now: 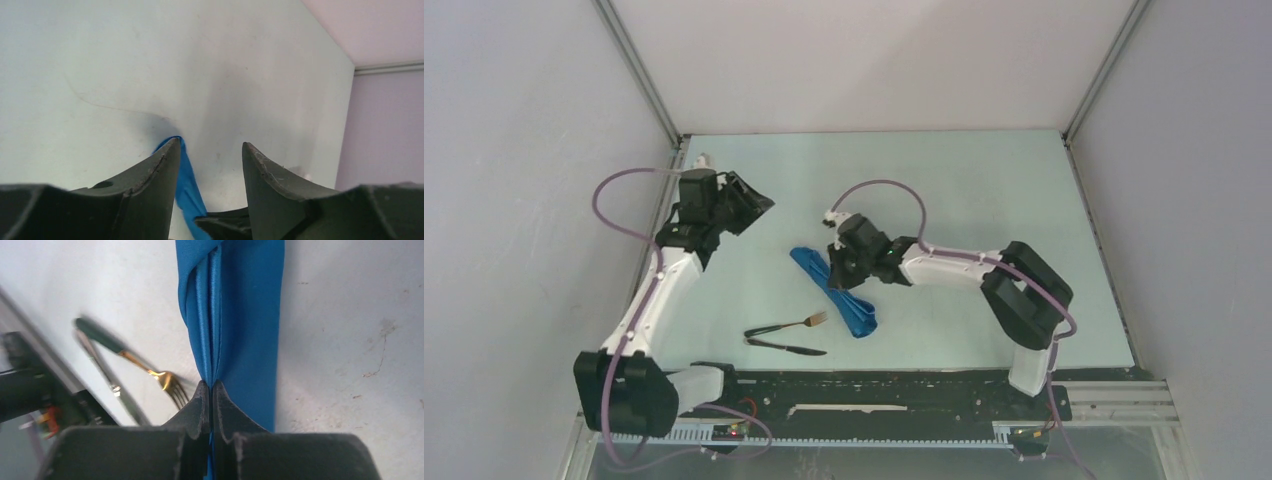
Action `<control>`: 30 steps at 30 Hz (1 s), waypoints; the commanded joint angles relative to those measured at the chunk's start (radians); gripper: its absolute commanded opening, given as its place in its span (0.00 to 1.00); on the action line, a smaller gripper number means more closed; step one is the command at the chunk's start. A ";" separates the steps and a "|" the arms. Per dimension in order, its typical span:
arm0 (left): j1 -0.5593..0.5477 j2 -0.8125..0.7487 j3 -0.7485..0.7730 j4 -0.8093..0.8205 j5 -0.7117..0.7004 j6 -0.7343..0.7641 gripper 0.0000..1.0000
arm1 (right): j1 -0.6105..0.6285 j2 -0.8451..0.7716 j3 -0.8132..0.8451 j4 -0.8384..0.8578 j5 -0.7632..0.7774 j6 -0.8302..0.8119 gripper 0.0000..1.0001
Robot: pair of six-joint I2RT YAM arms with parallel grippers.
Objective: Fold the napkin into a case and place the utensils inside
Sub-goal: Turn over the smaller rectangle-folded napkin at the center of the board.
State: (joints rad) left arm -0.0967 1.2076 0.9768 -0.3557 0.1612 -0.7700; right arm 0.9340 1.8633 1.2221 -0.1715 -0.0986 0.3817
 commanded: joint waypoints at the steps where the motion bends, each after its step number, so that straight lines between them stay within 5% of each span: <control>1: 0.017 -0.083 0.033 -0.152 -0.071 0.113 0.55 | -0.122 -0.079 -0.111 0.240 -0.441 0.233 0.00; 8: 0.003 -0.067 0.011 -0.164 0.113 0.141 0.54 | -0.305 0.056 -0.292 0.739 -0.765 0.604 0.00; 16: -0.141 0.079 -0.026 -0.040 0.271 0.104 0.54 | -0.448 0.165 -0.401 0.975 -0.856 0.696 0.01; 21: -0.226 0.277 -0.034 0.195 0.422 -0.042 0.53 | -0.566 0.130 -0.394 0.773 -0.856 0.499 0.32; 23: -0.247 0.359 -0.026 0.297 0.456 -0.116 0.52 | -0.624 0.062 -0.346 0.475 -0.794 0.275 0.61; 24: -0.253 0.396 -0.018 0.342 0.476 -0.162 0.52 | -0.634 0.014 -0.303 0.263 -0.711 0.133 0.68; 26: -0.258 0.459 -0.005 0.425 0.496 -0.214 0.49 | -0.603 -0.117 -0.241 -0.059 -0.492 -0.029 0.74; 30: -0.258 0.560 0.026 0.497 0.498 -0.249 0.33 | -0.437 -0.373 -0.258 -0.239 -0.279 -0.035 0.77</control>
State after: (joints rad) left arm -0.3550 1.7142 0.9577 -0.0280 0.6018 -0.9276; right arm 0.3439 1.7233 0.9482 -0.0429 -0.6243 0.5323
